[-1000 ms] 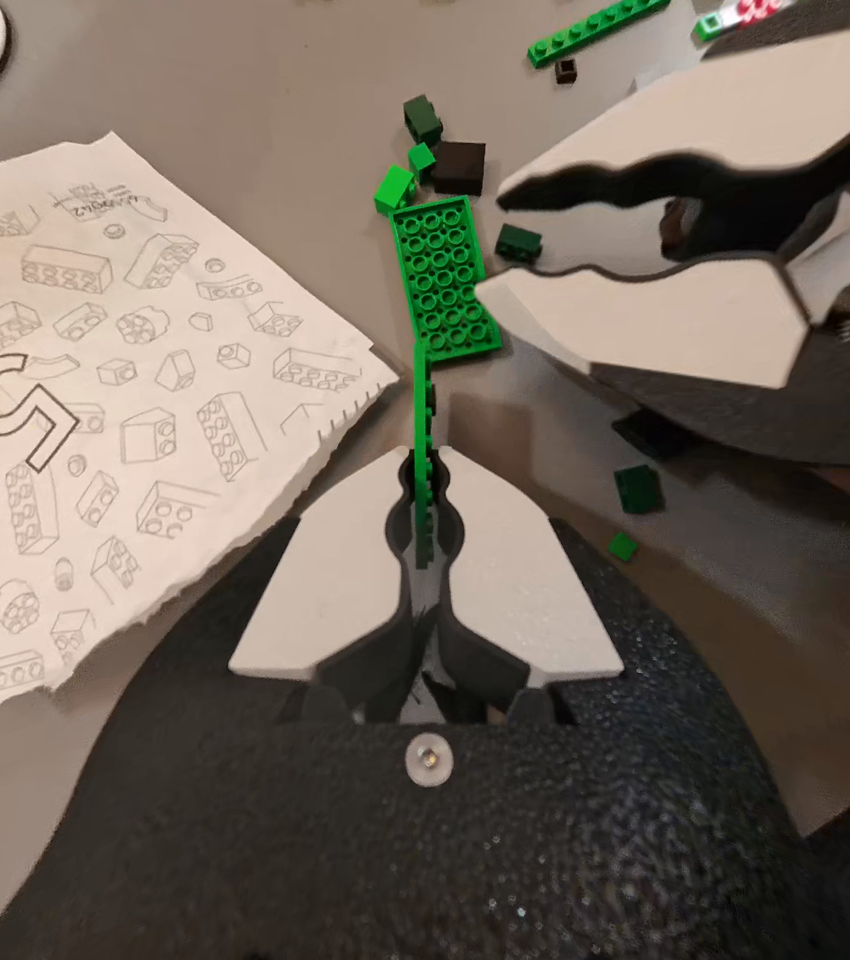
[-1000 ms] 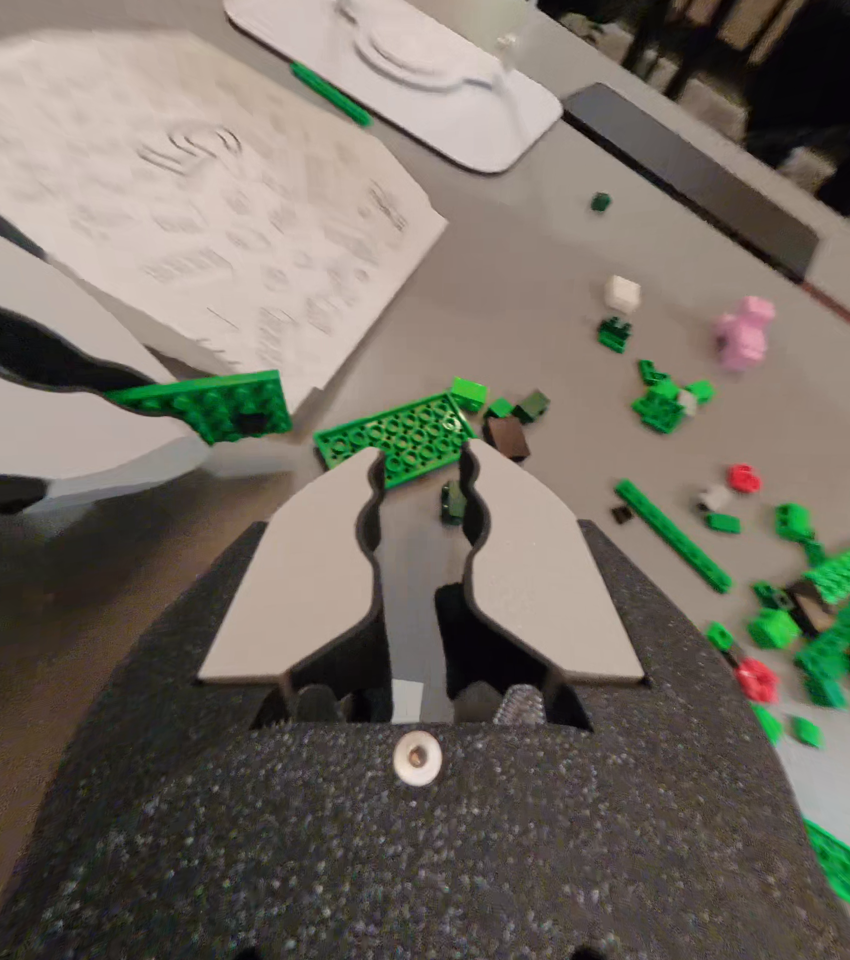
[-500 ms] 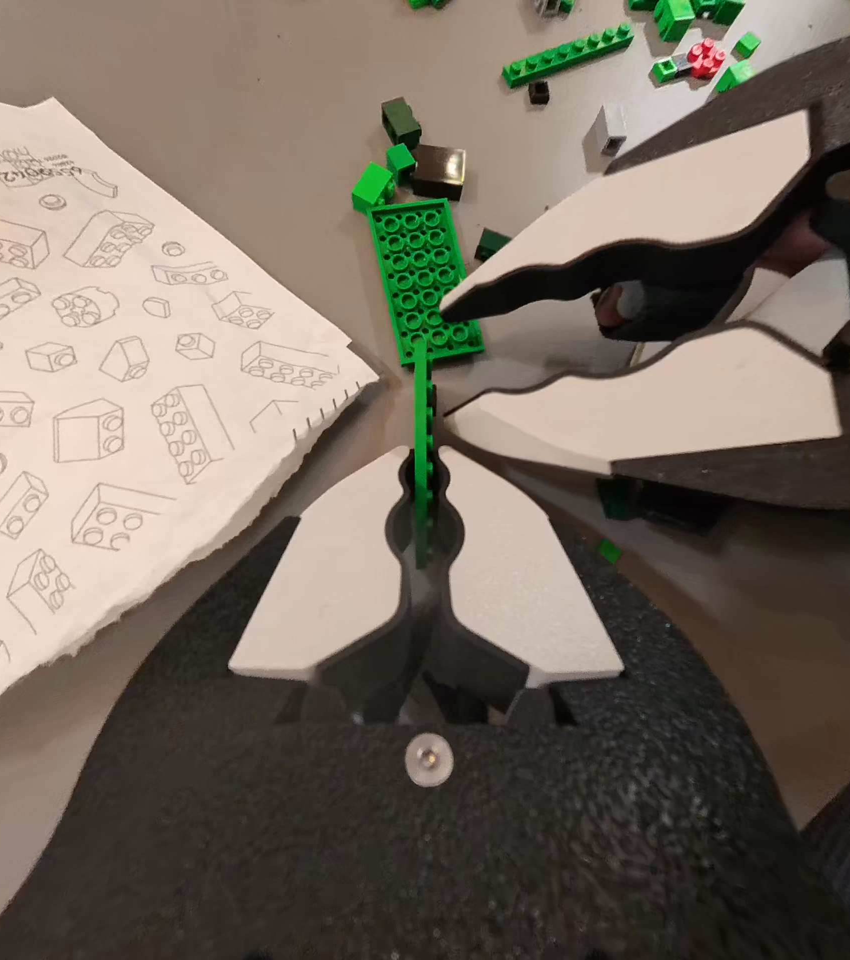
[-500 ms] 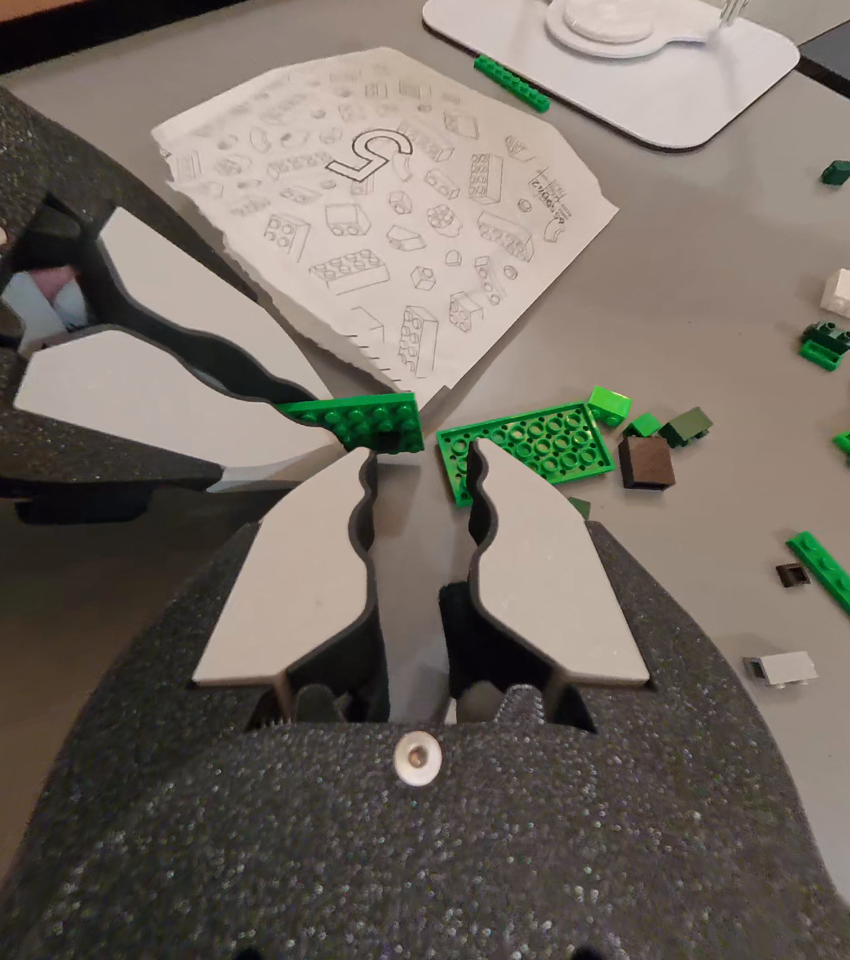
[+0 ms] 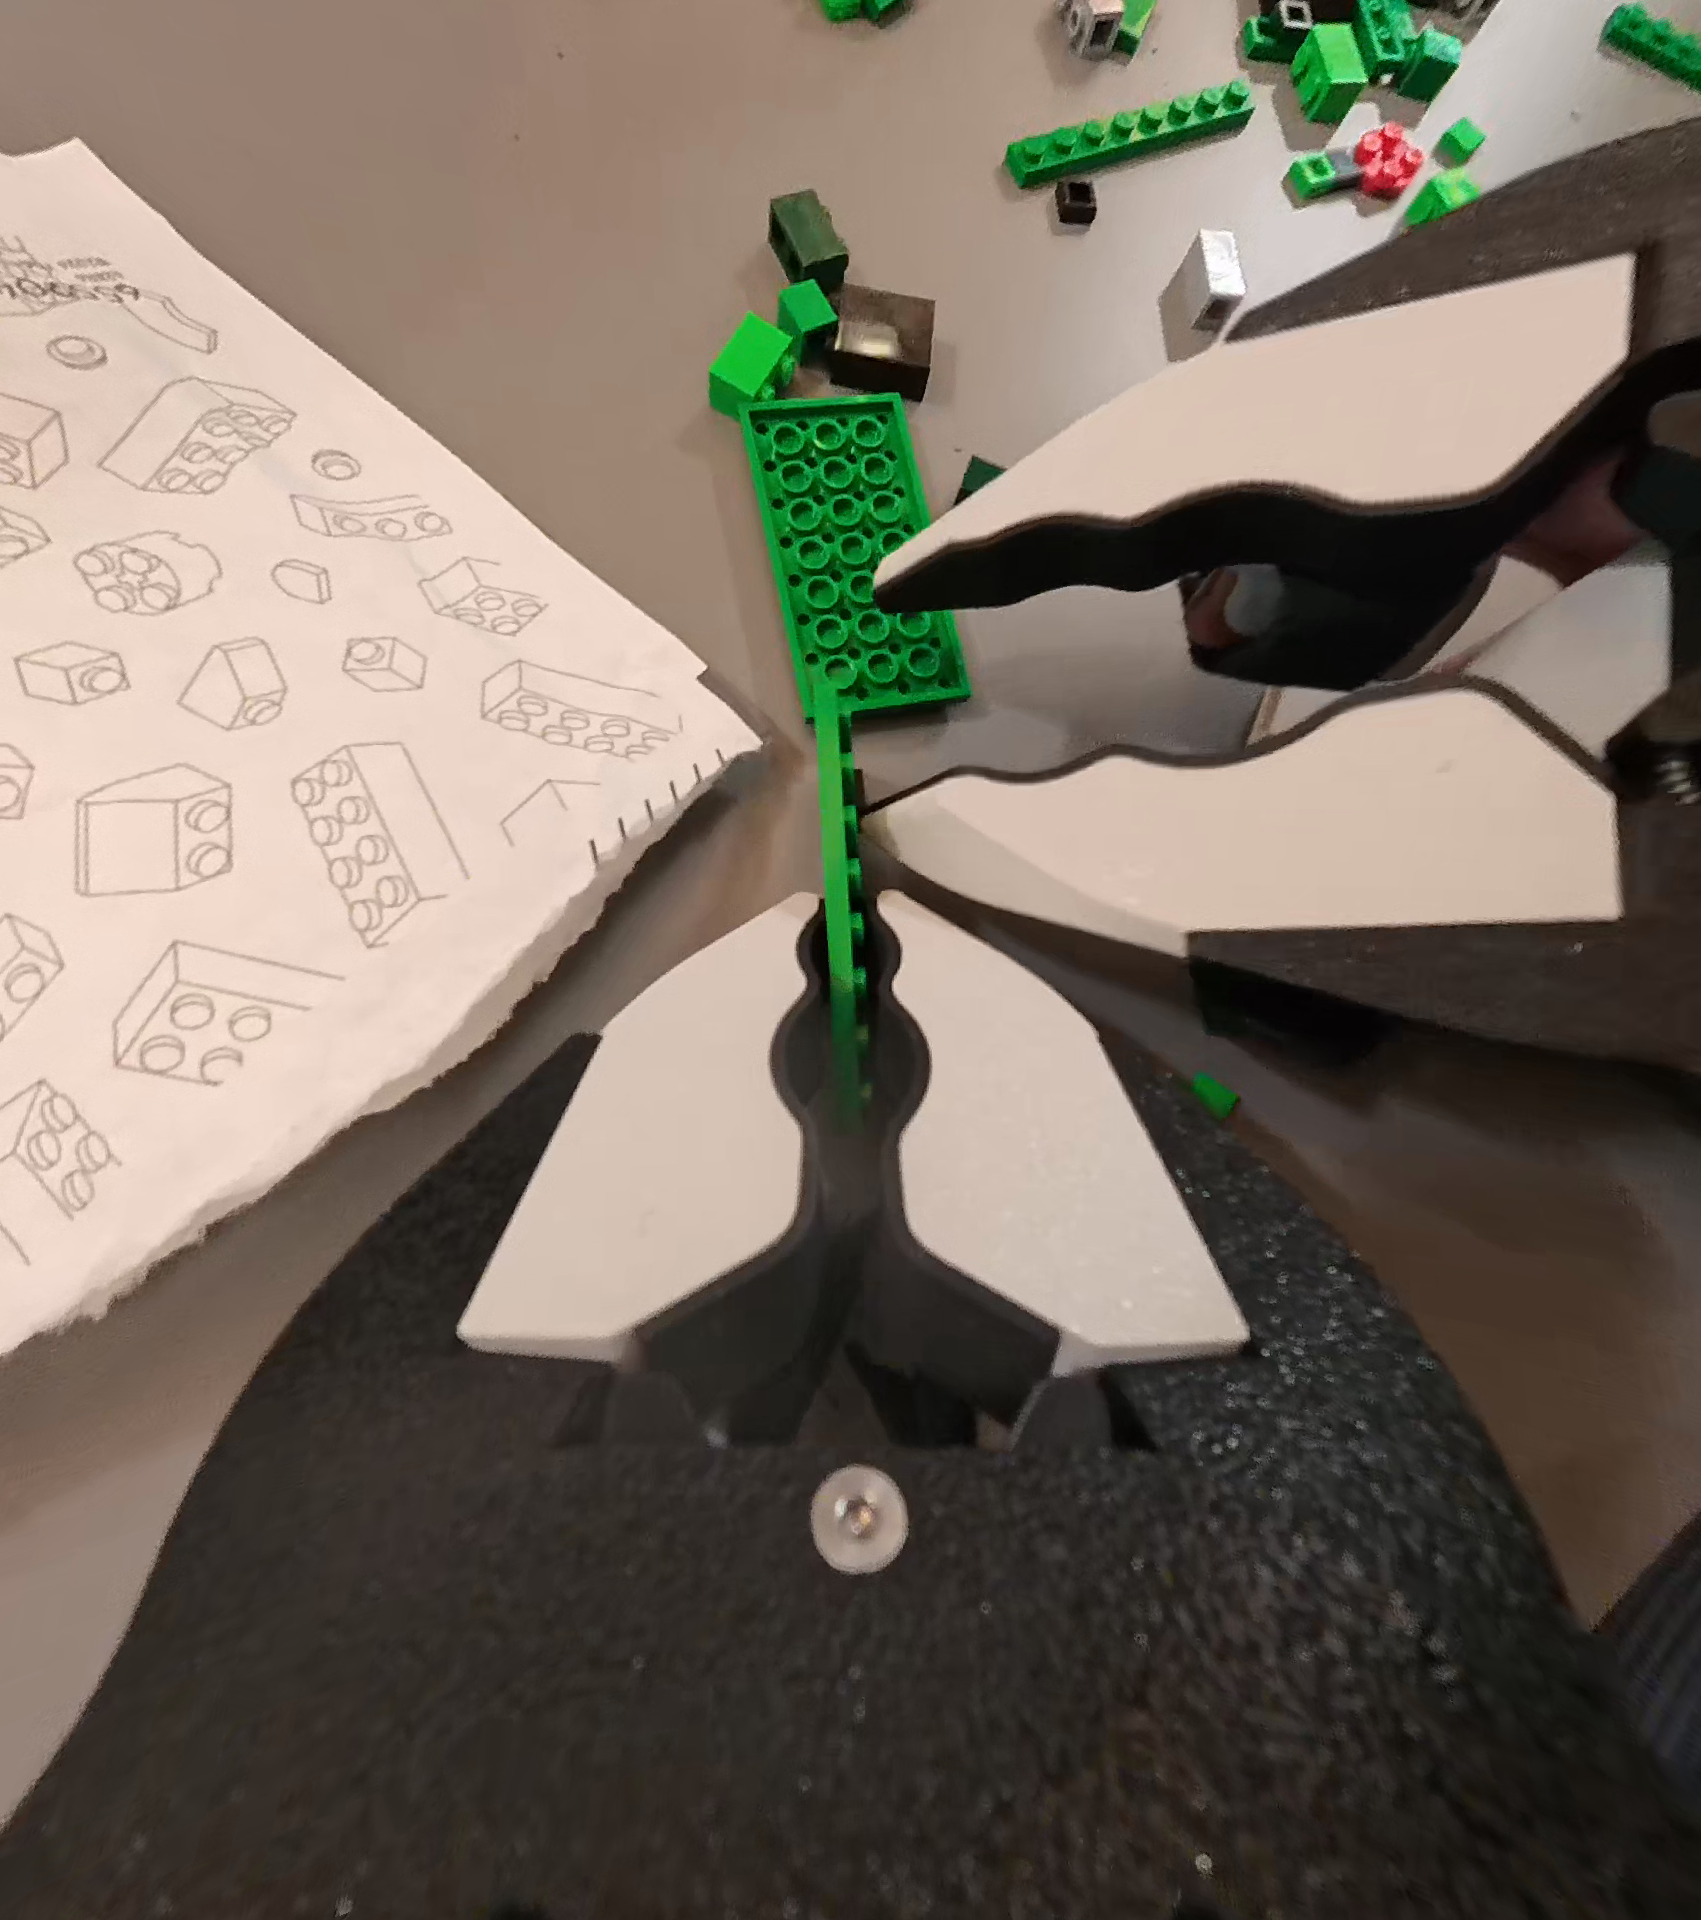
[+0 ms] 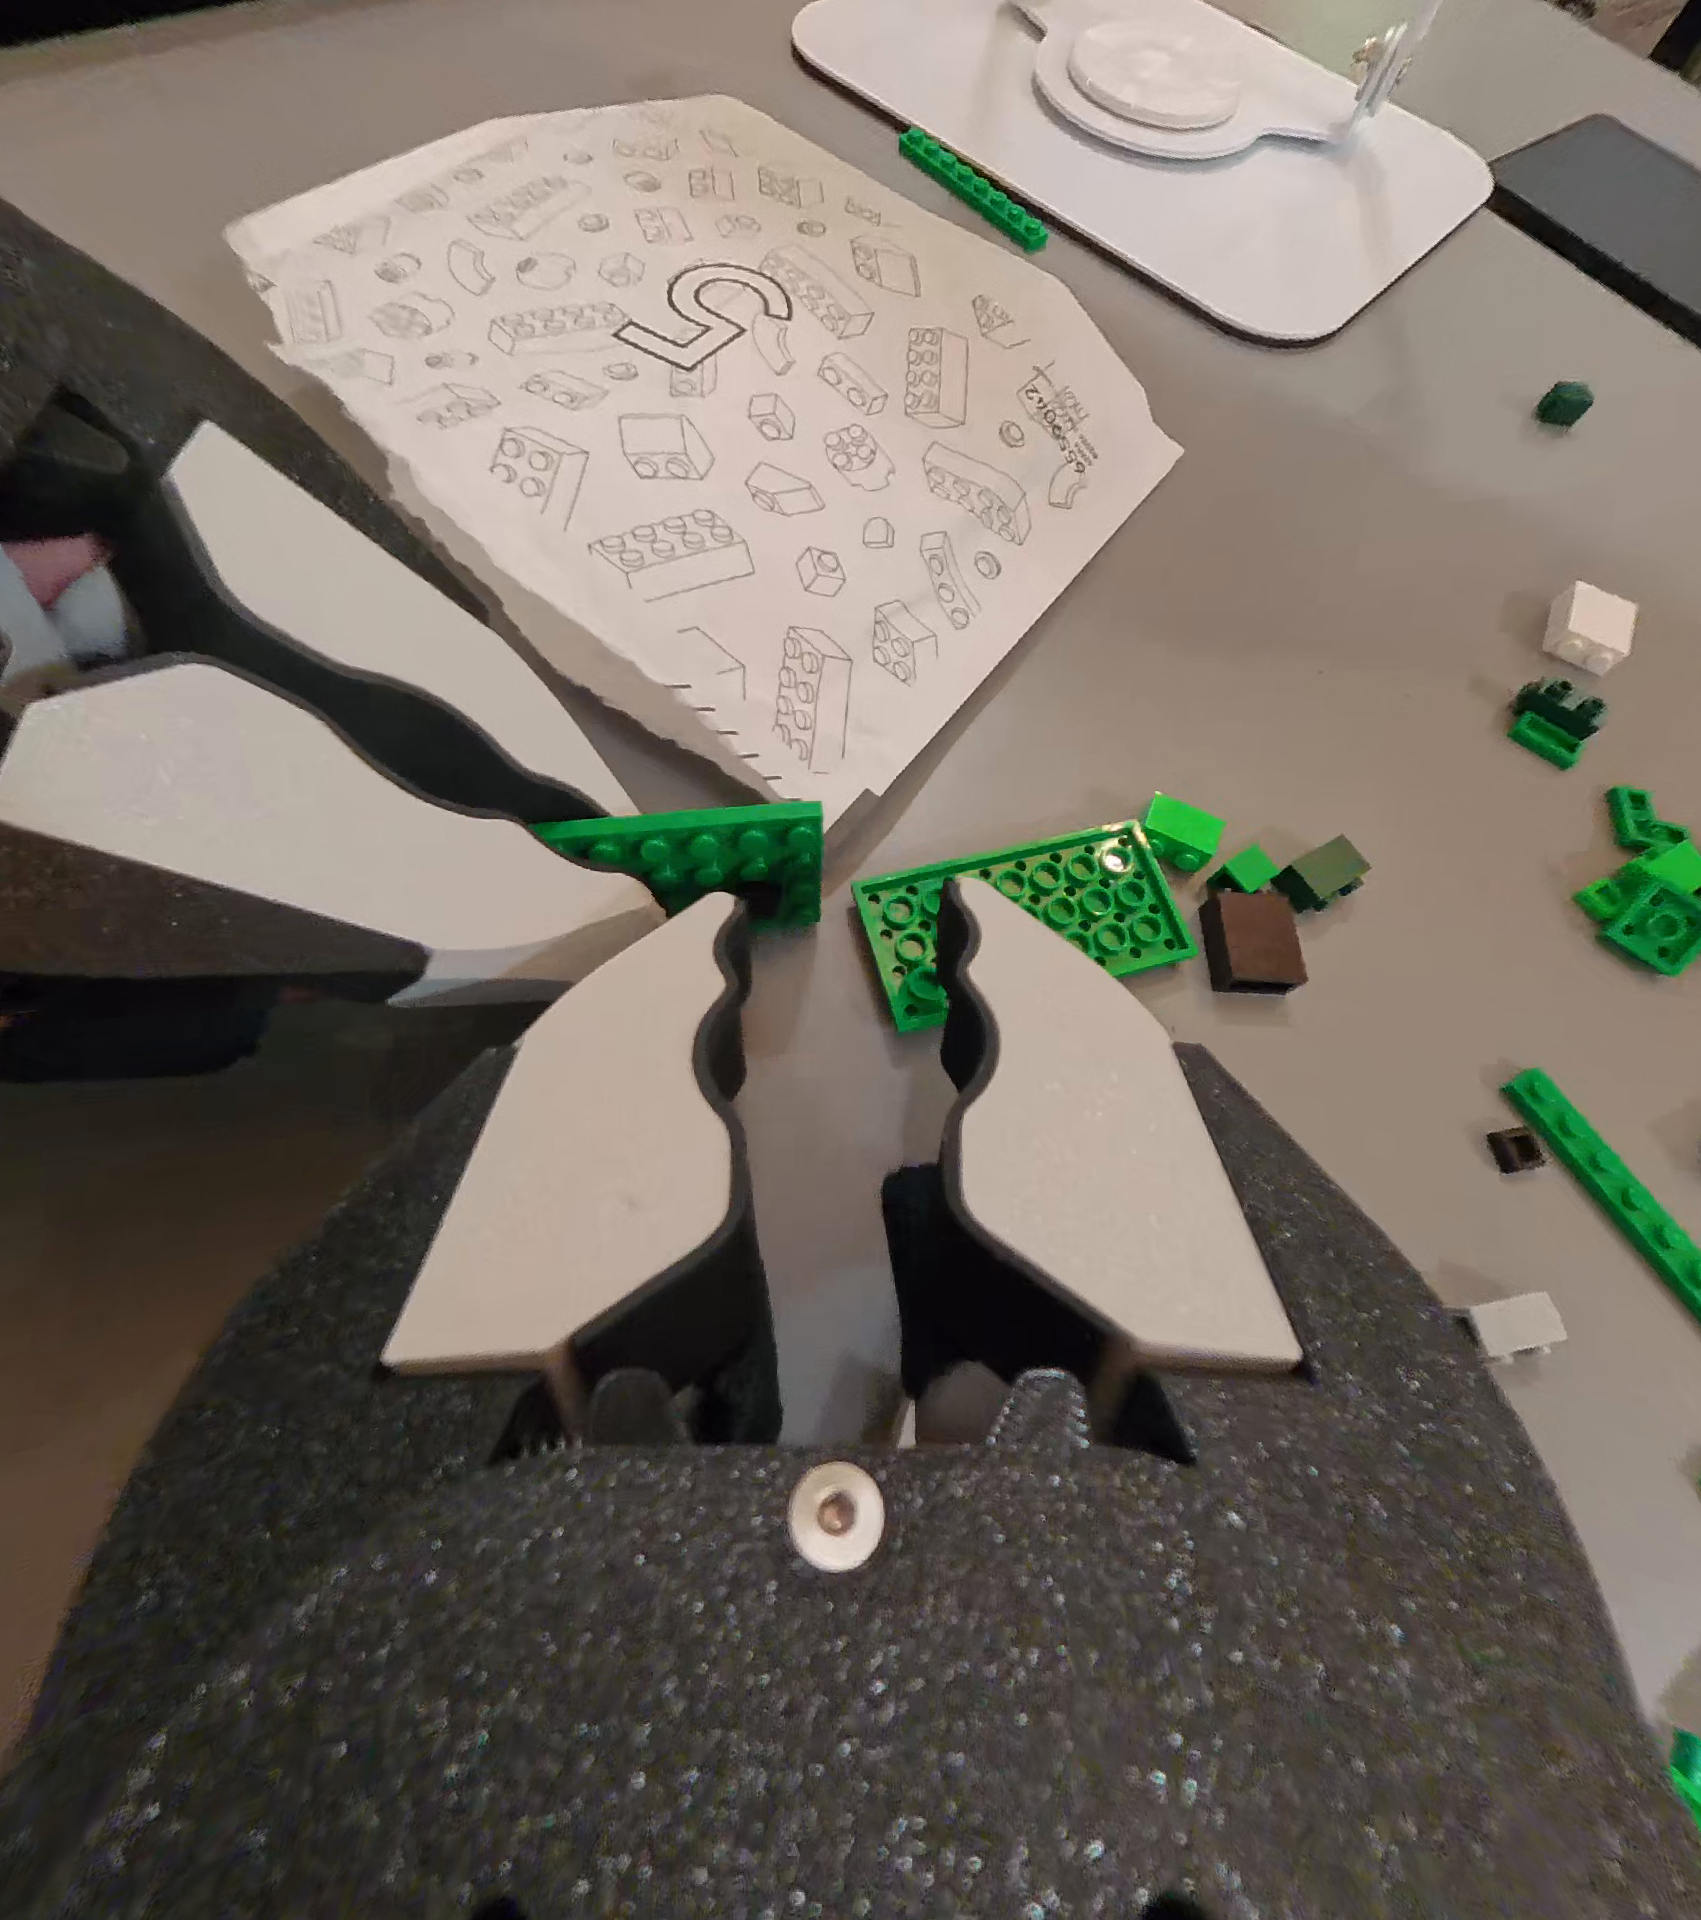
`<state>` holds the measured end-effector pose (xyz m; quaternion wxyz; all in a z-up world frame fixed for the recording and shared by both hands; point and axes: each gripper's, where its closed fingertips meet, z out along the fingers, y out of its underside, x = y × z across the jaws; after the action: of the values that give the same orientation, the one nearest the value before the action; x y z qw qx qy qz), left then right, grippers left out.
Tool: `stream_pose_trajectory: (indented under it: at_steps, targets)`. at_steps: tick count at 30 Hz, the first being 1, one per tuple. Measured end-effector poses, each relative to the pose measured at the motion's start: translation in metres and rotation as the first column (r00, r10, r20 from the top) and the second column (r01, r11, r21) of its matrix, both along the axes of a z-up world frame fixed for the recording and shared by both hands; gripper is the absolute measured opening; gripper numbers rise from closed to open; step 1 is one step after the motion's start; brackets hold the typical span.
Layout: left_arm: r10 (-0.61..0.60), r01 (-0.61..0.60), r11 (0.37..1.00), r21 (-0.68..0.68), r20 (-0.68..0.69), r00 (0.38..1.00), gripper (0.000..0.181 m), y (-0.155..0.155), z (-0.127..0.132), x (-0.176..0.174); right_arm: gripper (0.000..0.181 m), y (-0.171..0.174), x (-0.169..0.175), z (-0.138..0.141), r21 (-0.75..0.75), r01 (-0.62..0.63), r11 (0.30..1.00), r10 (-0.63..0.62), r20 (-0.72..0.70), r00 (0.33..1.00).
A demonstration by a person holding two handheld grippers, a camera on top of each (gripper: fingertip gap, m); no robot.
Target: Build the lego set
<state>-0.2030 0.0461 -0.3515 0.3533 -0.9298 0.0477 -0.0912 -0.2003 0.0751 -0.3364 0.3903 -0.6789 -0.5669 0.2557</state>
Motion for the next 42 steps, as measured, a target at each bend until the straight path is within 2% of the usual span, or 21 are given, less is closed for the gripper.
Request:
stream_pose_trajectory:
  at_steps: [1,2,3,6,10,14,20,26,42]
  targets:
    - [-0.001,0.001,1.0,-0.001,-0.01,1.0,0.005,0.0,0.0,0.0,0.033,0.0,0.0,0.0,0.022,0.008,1.0,-0.008,0.005,1.0]
    - [-0.008,0.008,1.0,-0.005,-0.013,1.0,0.004,0.0,0.0,0.001,0.017,0.008,0.003,-0.001,0.065,0.055,0.996,-0.056,0.024,0.998]
    - [-0.013,0.013,1.0,-0.012,-0.008,1.0,0.004,-0.002,0.0,0.002,0.014,0.016,0.008,-0.004,0.108,0.088,0.99,-0.095,0.056,0.994]
    - [-0.012,0.012,1.0,-0.005,-0.011,1.0,0.004,-0.003,0.0,0.002,0.02,0.014,0.008,-0.002,0.065,0.062,0.996,-0.065,0.033,0.997]
    - [-0.017,0.017,1.0,-0.003,-0.005,1.0,0.004,-0.002,0.0,0.002,0.03,0.0,0.005,0.006,-0.051,-0.039,0.998,0.037,-0.056,0.998]
    - [-0.017,0.017,1.0,-0.001,0.004,1.0,0.004,-0.002,0.0,0.002,0.032,-0.007,0.001,0.002,-0.075,-0.078,0.994,0.076,-0.032,0.997]
    - [-0.015,0.015,1.0,-0.001,0.015,1.0,0.005,-0.002,0.0,0.002,0.032,-0.004,-0.001,0.0,-0.047,-0.049,0.998,0.049,-0.007,0.999]
    - [-0.006,0.005,1.0,-0.009,-0.053,0.999,0.005,0.0,-0.001,0.0,0.028,-0.003,-0.001,-0.002,0.055,-0.014,0.998,0.013,0.026,1.0]
    - [0.002,-0.005,1.0,-0.016,-0.135,0.991,0.004,0.0,-0.001,-0.002,0.031,-0.001,0.001,-0.003,0.042,0.021,0.999,-0.023,0.031,0.999]
